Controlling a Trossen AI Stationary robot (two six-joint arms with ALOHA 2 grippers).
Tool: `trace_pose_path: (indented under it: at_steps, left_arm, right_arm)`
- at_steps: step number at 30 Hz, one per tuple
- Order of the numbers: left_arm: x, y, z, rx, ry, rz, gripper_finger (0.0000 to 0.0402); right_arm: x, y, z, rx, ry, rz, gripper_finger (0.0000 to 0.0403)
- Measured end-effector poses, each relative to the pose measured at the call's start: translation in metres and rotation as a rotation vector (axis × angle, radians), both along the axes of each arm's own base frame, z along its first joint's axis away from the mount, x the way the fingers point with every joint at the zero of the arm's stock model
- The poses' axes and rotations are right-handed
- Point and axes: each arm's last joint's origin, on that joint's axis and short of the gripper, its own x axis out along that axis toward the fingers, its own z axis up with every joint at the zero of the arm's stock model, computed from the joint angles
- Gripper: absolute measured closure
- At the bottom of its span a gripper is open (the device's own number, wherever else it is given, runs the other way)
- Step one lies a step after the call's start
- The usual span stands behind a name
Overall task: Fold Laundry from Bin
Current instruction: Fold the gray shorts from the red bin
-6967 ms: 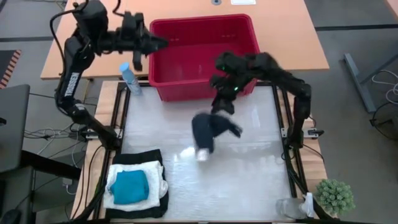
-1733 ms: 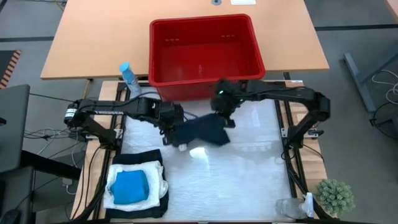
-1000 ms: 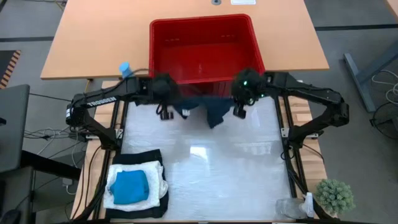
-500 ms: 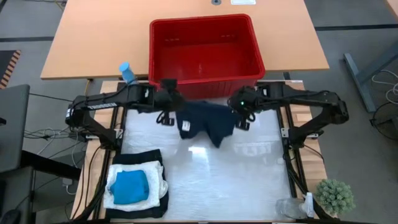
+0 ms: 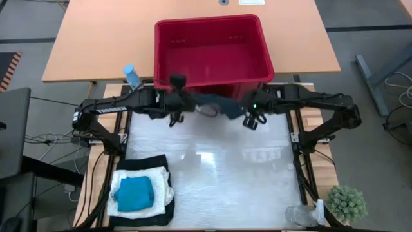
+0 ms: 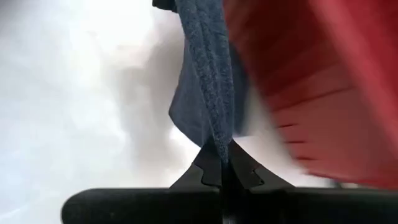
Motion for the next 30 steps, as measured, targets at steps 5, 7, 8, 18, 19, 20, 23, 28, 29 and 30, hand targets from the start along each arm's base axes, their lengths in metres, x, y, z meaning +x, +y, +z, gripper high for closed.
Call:
trace_pose_path:
  at_steps: [5,7,8,18,19,20,23,28,29,30]
  left_arm:
    - [-0.004,-0.036,-0.022,-0.271,0.047,0.062,0.0401]
    - [-0.003,-0.054,-0.032,-0.389,0.056,0.074,0.0401]
    - [-0.003,-0.064,-0.037,-0.443,0.064,0.069,0.0401]
    - [-0.017,-0.160,-0.112,-0.730,0.128,-0.012,0.0401]
    - [-0.017,-0.167,-0.120,-0.761,0.116,-0.025,0.0401]
    - [-0.018,-0.173,-0.128,-0.790,0.107,-0.040,0.0401]
    - [-0.017,-0.184,-0.143,-0.854,0.051,-0.066,0.0401]
    - [-0.017,-0.176,-0.153,-0.829,-0.008,0.042,0.0401]
    - [-0.016,-0.172,-0.153,-0.810,-0.016,0.059,0.0401]
    - [-0.015,-0.169,-0.153,-0.800,-0.021,0.072,0.0401]
  right_arm:
    - [0.021,0.045,-0.028,0.167,-0.011,0.087,0.0383]
    - [0.033,0.070,-0.046,0.222,0.005,0.143,0.0383]
    - [0.038,0.081,-0.054,0.243,0.013,0.168,0.0383]
    - [0.066,0.174,-0.125,0.333,0.177,0.292,0.0383]
    - [0.066,0.178,-0.128,0.350,0.189,0.296,0.0383]
    - [0.066,0.180,-0.129,0.363,0.193,0.302,0.0383]
    - [0.063,0.176,-0.125,0.355,0.215,0.331,0.0383]
    - [0.066,0.140,-0.113,0.318,0.237,0.354,0.0383]
    - [0.067,0.129,-0.111,0.309,0.245,0.354,0.0383]
    - [0.070,0.118,-0.110,0.302,0.248,0.346,0.0383]
